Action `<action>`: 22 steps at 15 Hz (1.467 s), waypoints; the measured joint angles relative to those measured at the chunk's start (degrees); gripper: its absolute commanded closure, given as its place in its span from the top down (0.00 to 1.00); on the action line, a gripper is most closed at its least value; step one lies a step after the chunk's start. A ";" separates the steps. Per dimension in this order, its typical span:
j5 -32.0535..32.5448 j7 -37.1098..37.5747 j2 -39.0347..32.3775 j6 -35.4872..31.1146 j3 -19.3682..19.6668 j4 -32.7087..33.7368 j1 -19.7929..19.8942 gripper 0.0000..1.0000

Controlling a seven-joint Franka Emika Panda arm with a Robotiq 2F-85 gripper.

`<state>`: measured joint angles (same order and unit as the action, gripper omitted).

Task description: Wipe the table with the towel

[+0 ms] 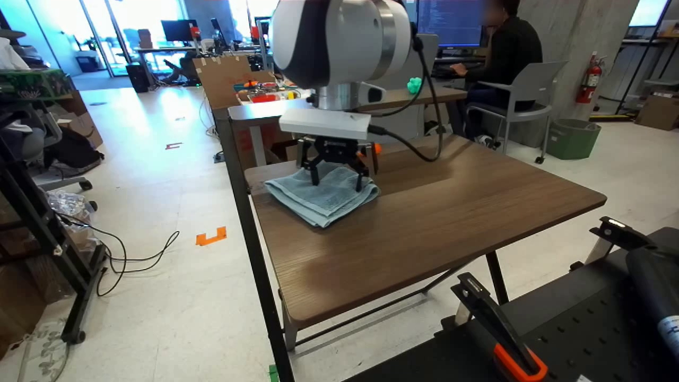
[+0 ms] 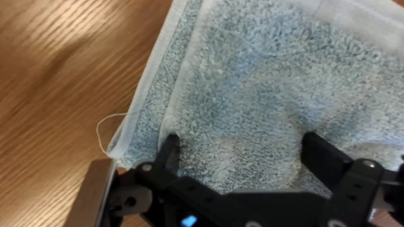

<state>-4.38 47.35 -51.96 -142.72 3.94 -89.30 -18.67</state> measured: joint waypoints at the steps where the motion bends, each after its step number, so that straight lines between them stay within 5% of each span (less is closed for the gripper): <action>1: 1.05 0.43 -0.60 -0.98 0.16 0.71 -1.63 1.00; 5: 2.85 2.33 -3.10 -3.68 2.11 4.30 -4.52 1.00; 16: 2.75 1.26 -4.93 -3.51 2.12 7.18 2.26 1.00; 22: 2.87 -10.17 1.04 -3.74 -3.10 -3.60 -0.54 1.00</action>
<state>-1.50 37.19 -50.92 -146.46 0.84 -92.90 -19.21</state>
